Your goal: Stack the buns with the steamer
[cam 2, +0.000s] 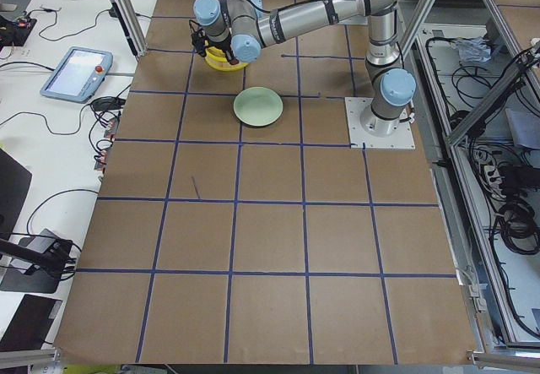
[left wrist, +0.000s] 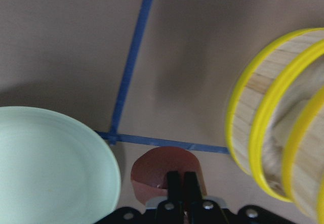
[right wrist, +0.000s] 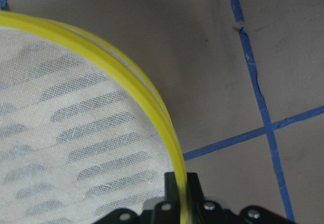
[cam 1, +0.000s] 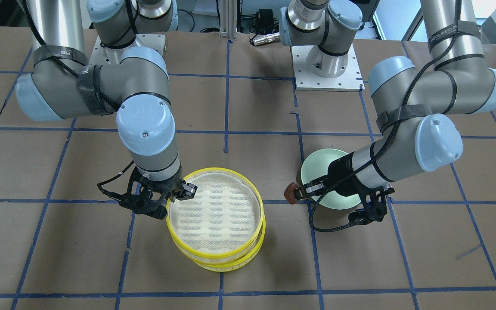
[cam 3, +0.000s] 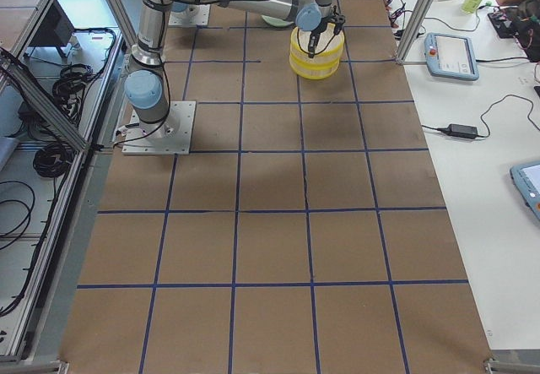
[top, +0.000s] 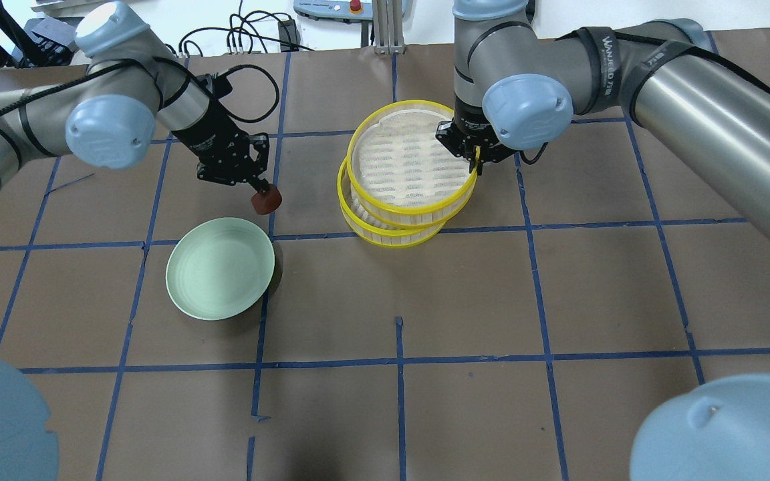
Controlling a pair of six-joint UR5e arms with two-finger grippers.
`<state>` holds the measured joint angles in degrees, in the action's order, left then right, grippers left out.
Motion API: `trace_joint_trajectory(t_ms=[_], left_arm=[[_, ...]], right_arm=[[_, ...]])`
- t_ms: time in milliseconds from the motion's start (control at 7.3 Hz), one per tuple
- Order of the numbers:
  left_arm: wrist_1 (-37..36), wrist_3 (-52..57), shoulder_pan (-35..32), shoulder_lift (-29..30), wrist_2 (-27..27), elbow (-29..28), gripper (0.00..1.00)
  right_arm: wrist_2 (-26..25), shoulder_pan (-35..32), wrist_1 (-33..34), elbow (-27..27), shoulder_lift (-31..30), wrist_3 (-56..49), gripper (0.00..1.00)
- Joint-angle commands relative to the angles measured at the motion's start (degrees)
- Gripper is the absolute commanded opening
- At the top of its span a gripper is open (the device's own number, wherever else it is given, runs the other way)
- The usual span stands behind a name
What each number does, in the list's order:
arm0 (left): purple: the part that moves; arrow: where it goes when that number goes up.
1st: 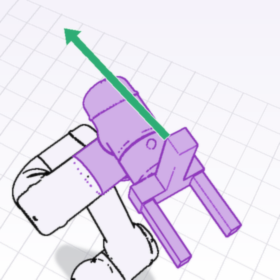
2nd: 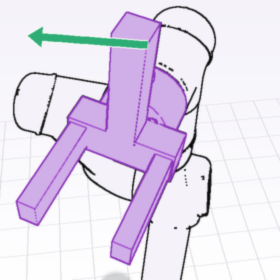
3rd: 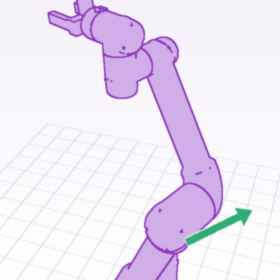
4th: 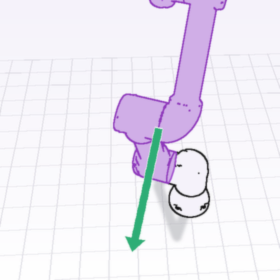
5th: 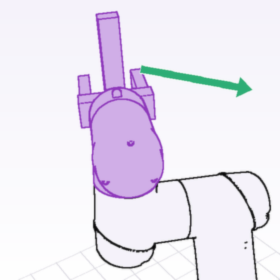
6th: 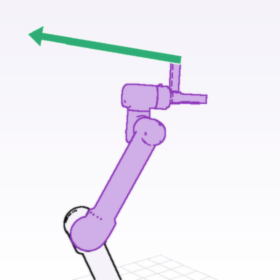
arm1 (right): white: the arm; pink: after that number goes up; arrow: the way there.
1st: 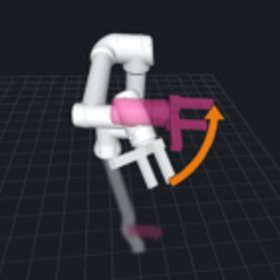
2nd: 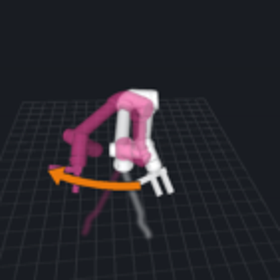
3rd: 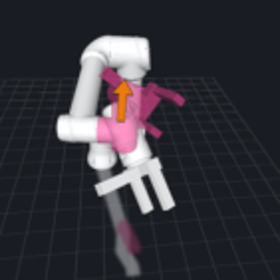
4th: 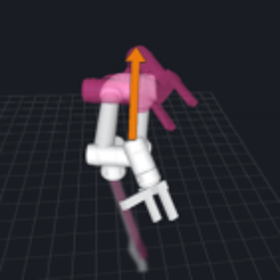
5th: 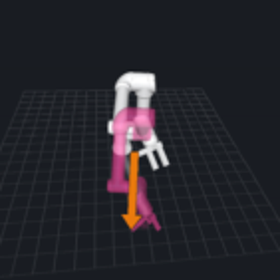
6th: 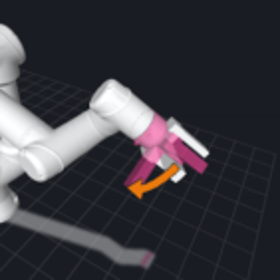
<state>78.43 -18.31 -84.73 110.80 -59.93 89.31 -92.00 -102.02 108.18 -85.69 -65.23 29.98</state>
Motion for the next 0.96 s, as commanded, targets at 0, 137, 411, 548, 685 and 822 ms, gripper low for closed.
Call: trace_joint_trajectory(t_ms=[0, 137, 411, 548, 685, 822], left_arm=[[1.2, -8.3, -2.0, -0.06, 13.57, -0.45, 0.01], [0.5, -9.72, -3.23, 0.47, 15.79, -0.45, 0.01], [-0.73, -10.25, -3.33, 0.65, 14.94, -0.97, 0.99], [-0.65, -10.43, -3.33, 0.13, 14.41, -0.98, 1.0], [-0.73, -11.91, -3.51, -0.14, 13.97, -1.41, 1.0], [-1.08, -10.88, -3.42, -2.41, 7.7, -2.29, 1.0]], right_arm=[[1.03, -0.11, 0.19, 0.08, 1.24, 0.52, 0.04], [0.94, -0.11, 0.45, 0.0, 1.51, 0.0, 0.04], [1.12, -0.11, 0.46, 0.08, 1.34, 1.04, 0.04], [1.12, -0.2, 0.54, 0.0, 1.34, 1.22, 0.04], [1.12, -0.2, 0.46, 0.0, 1.43, 1.31, 0.05], [1.12, -0.2, 0.54, 0.0, 1.34, 1.31, 0.05]])
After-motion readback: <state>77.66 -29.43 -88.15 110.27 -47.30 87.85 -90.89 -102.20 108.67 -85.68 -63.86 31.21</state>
